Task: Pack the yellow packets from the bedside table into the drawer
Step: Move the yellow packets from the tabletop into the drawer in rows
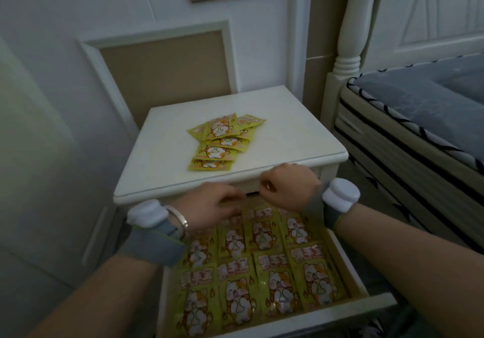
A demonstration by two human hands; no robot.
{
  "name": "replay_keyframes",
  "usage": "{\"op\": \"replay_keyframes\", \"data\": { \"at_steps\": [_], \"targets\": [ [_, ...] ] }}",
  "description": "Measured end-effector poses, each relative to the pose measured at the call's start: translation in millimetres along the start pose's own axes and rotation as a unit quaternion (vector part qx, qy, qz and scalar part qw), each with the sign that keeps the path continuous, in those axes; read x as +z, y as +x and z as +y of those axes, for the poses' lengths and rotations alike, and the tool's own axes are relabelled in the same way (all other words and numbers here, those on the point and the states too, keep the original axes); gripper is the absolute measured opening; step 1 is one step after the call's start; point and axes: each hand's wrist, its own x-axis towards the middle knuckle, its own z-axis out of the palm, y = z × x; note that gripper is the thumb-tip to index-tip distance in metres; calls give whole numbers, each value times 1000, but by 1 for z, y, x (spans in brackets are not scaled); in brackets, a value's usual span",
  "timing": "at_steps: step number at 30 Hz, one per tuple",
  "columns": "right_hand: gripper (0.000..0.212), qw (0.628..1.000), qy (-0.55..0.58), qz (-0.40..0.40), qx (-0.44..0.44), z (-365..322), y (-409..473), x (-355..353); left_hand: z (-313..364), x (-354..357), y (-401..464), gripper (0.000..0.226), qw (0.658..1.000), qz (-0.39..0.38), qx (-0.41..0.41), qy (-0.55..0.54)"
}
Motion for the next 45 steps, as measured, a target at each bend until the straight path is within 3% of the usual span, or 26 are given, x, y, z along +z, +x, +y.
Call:
{"op": "replay_keyframes", "data": {
  "at_steps": [4,8,10,14,19,30,34,39,42,45],
  "targets": [
    [29,995,13,102,-8,-11,6,-10,-13,-32,-10,24,991,112,-30,-70],
    [36,982,15,190,0,-4,14,2,-25,-35,-3,26,981,184,-40,-42],
    [34,980,2,198,17,-4,21,5,-29,-32,1,37,973,223,-57,-13],
    [29,979,2,193,60,-1,29,11,-31,-15,15,65,982,140,-111,53],
    [28,980,11,178,86,0,28,15,-27,-8,24,63,985,69,-143,68],
    [32,983,47,153,95,-9,18,16,-12,-7,18,50,982,75,-146,92],
    [20,982,59,153,95,-9,17,16,-7,-11,14,42,984,87,-120,97],
    [25,978,76,163,103,-7,17,16,4,-2,13,39,977,120,-89,151],
    [20,969,140,139,152,-12,16,6,7,1,13,39,978,148,-78,125],
    [14,936,250,90,230,-17,17,1,12,-2,12,37,982,175,-46,46]
  ]
}}
